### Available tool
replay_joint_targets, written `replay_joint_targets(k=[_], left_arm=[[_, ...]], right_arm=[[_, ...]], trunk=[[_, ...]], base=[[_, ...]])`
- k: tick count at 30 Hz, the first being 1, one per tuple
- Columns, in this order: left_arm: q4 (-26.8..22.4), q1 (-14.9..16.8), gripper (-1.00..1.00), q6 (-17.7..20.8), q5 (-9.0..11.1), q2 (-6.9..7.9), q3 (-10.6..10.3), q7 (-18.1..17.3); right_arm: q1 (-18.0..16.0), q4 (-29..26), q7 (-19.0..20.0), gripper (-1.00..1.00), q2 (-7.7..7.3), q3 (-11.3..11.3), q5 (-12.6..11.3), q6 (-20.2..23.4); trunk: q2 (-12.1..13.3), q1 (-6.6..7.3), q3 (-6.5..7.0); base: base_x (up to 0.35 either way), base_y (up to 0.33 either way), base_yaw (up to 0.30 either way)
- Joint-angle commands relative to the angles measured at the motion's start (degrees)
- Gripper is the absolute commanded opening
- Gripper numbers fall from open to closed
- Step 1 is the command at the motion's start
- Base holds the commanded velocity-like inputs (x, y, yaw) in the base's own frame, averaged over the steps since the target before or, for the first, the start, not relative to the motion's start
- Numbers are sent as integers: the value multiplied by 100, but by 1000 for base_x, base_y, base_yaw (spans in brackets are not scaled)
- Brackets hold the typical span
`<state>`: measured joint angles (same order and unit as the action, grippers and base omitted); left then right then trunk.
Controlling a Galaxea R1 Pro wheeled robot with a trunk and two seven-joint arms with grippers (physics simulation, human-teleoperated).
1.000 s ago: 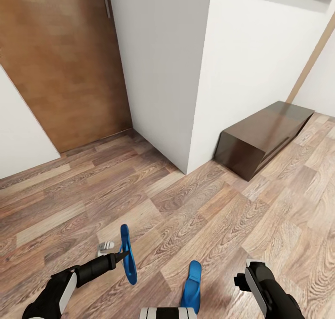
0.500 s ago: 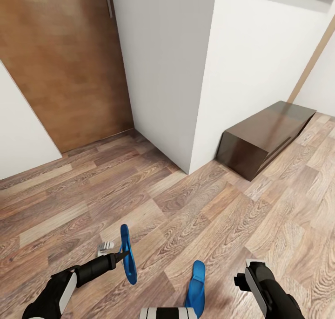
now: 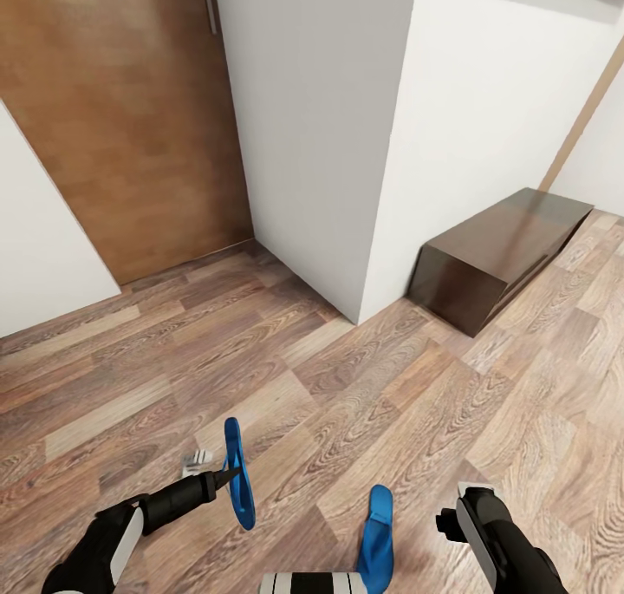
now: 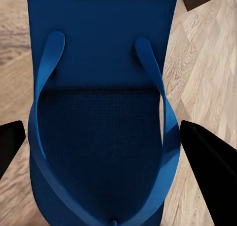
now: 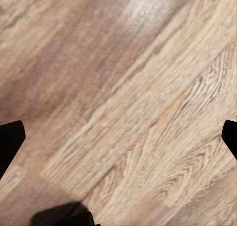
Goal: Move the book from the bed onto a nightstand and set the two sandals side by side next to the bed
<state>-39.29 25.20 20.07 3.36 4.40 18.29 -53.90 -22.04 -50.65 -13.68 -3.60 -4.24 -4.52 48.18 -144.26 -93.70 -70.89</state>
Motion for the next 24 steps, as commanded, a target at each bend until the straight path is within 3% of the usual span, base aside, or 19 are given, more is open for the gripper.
replay_joint_targets(k=[1,12,13,15,24], left_arm=[[0,2,-100,59,34,0,6,-15],[0,2,-100,59,39,6,16,-15],[0,2,-100,58,36,2,226,-15],[0,2,-100,58,34,0,304,-15],[0,2,-100,57,33,-1,324,-15]], right_arm=[[-2,-6,-38,100,-1,2,-49,17],[-2,-6,-38,100,-1,2,-49,16],[-2,-6,-38,100,-1,2,-49,16],[-2,-6,-38,100,-1,2,-51,16],[-2,-6,-38,100,-1,2,-61,19]], trunk=[[-2,1,-4],[-2,1,-4],[-2,1,-4],[-2,1,-4],[-2,1,-4]], base=[[0,14,0],[0,109,0],[0,38,0],[0,14,0],[0,2,0]])
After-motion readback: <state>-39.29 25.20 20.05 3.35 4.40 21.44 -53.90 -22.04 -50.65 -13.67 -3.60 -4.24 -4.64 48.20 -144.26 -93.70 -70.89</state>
